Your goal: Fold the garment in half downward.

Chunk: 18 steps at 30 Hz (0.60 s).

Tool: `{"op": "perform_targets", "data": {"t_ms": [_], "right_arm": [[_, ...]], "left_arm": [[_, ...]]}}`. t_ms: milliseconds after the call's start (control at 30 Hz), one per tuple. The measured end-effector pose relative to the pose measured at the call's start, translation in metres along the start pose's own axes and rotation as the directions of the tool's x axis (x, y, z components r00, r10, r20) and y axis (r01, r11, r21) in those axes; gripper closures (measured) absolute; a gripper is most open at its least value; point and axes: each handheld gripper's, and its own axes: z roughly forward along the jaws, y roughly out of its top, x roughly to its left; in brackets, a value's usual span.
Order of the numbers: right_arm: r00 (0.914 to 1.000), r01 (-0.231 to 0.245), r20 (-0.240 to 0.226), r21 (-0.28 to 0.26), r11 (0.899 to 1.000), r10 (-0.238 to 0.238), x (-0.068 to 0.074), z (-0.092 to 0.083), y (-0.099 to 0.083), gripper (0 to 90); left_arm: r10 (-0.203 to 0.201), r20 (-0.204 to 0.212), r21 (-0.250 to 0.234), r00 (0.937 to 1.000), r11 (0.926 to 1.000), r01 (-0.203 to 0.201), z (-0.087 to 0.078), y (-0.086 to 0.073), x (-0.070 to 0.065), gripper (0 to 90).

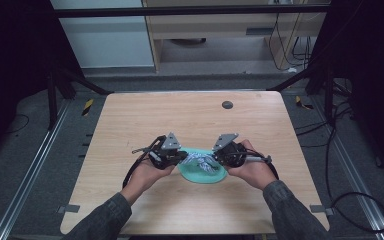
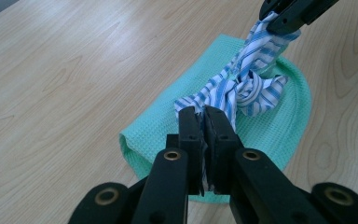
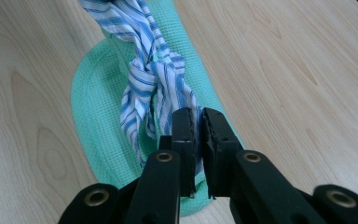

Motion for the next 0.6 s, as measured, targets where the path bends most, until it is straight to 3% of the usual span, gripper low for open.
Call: {"op": "perform_targets", "data": {"t_ms": [367,600], "right_arm": [[1.0,0.008,-0.006,0.009,1.0,-0.008,0.008,0.0,-0.008,83.3],[0.9996,0.019,-0.02,0.01,1.0,-0.019,0.016,0.0,-0.013,83.1]], "left_arm": [[0.019,0.013,0.015,0.9997,0.9997,-0.019,0.003,-0.009,-0.007,86.5],[0.011,0.025,0.018,0.9996,0.9998,-0.012,0.005,-0.016,-0.011,86.5]]}}
